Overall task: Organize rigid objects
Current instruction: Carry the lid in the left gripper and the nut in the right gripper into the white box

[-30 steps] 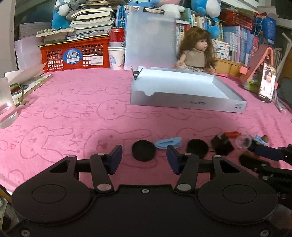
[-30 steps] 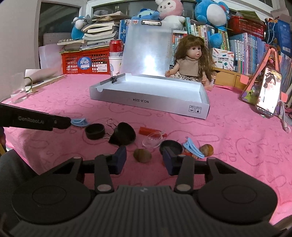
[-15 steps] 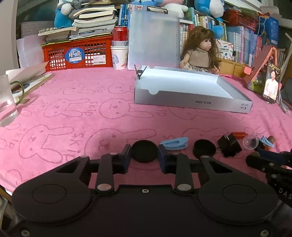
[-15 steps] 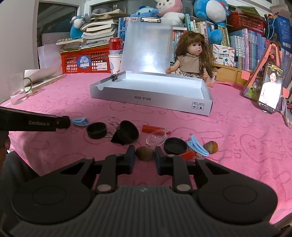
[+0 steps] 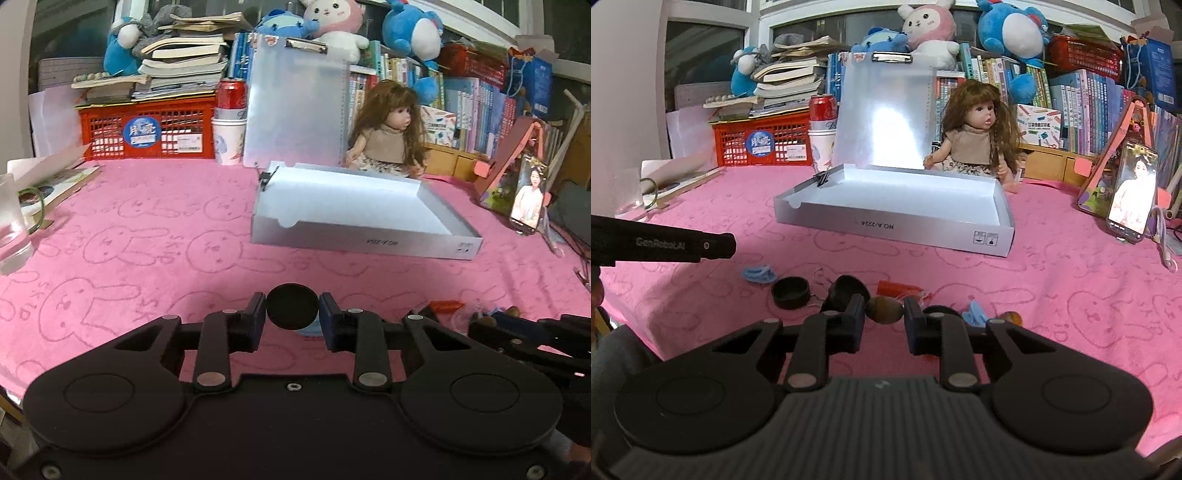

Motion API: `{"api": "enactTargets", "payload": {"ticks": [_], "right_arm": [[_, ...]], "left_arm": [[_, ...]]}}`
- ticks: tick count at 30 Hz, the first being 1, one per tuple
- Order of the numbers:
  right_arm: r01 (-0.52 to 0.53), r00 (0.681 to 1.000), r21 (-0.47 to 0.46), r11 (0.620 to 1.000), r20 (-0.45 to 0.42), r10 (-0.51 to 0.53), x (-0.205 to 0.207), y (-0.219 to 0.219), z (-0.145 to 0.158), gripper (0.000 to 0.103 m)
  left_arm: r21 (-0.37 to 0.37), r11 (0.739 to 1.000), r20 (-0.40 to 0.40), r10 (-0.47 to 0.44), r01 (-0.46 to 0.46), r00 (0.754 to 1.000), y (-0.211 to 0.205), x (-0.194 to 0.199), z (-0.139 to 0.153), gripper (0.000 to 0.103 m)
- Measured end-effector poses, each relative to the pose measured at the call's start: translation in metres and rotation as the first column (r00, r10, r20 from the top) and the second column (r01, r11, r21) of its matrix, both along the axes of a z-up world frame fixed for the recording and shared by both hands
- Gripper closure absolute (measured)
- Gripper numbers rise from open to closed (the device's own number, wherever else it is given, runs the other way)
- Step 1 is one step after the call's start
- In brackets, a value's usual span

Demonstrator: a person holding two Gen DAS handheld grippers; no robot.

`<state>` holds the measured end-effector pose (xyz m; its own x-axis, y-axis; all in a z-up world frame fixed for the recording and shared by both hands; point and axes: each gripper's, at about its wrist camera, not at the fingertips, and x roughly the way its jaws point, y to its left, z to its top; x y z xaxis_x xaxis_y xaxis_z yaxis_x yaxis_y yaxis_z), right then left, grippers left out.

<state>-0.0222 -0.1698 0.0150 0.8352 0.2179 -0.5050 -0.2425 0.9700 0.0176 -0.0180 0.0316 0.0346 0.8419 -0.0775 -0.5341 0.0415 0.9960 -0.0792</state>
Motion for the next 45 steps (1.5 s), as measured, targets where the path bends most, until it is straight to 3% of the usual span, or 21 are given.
{"api": "enactTargets", "payload": {"ticks": [15, 21, 33, 45], "right_arm": [[0.075, 0.996, 0.068, 0.995, -0.054, -0.071, 0.053, -0.026, 0.026, 0.076], [0.079, 0.995, 0.065, 0.995, -0.060, -0.075, 0.090, -0.033, 0.038, 0.076], [0.065, 0.990, 0.072, 0.995, -0.133, -0.055, 0.178, -0.037, 0.046, 0.076], [0.097, 0.962, 0.114, 0.989, -0.267, -0.063, 0.269, -0.041, 0.034, 0.076]], "left_arm": [[-0.007, 0.996, -0.020, -0.089, 0.089, 0.996, -0.026, 0.053, 0.025, 0.073], [-0.051, 0.992, -0.065, -0.120, 0.117, 0.991, -0.031, 0.102, 0.031, 0.073], [-0.048, 0.992, -0.136, -0.120, 0.114, 0.983, -0.046, 0.203, 0.039, 0.073], [-0.075, 0.994, -0.273, -0.098, 0.080, 0.957, -0.051, 0.301, 0.015, 0.073]]}}
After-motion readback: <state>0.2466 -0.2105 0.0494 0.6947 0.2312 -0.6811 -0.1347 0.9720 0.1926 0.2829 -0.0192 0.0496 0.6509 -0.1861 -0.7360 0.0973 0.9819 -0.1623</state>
